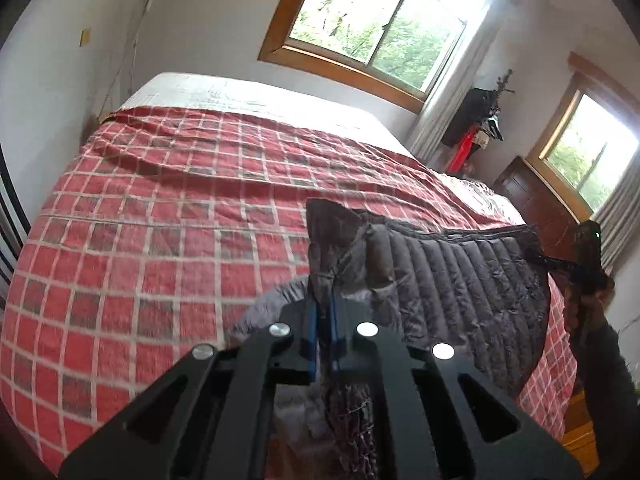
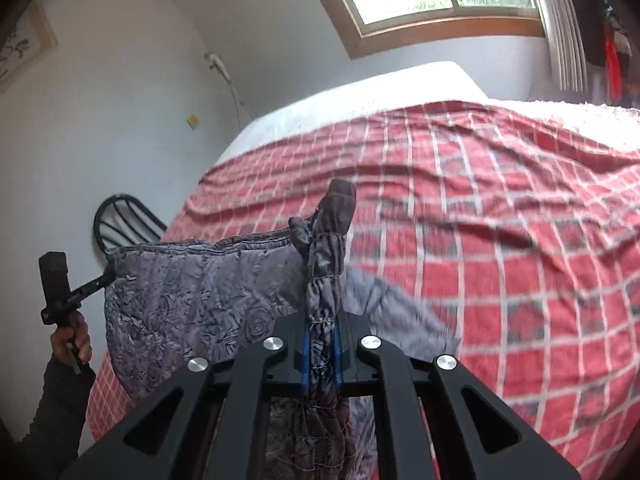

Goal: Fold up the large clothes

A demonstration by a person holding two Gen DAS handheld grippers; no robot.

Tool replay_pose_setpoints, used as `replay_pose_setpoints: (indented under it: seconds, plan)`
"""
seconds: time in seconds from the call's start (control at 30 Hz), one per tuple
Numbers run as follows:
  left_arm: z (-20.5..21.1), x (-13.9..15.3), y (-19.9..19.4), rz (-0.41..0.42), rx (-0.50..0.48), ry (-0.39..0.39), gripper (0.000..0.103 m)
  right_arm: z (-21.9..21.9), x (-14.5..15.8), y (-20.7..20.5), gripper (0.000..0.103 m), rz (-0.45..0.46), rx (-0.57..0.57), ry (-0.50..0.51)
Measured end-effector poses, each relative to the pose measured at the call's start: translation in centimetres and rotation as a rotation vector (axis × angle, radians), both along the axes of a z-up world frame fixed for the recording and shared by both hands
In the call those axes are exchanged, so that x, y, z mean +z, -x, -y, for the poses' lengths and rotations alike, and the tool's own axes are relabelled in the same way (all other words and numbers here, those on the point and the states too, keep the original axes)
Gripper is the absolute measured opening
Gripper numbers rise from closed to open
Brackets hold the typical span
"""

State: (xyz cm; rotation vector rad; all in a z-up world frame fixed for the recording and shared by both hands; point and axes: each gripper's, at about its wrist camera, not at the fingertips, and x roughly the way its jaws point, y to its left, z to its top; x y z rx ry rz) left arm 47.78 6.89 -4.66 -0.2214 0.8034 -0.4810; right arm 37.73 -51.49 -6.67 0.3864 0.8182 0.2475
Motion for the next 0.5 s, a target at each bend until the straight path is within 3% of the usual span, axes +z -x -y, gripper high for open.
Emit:
replay_pose_setpoints:
  seconds: [0.27, 0.5]
  plan:
    - [0.5, -5.9, -6.8, -0.201, 0.026, -0.005, 0.003, 0.2, -4.7, -5.4, 0.008, -0.094, -0.041, 0.061]
    - [-2.0, -12.0, -7.7, -0.34, 0.042, 0.115, 0.004, 1.0, -10.3, -7.6, 0.008, -0.21, -0.03, 0.032]
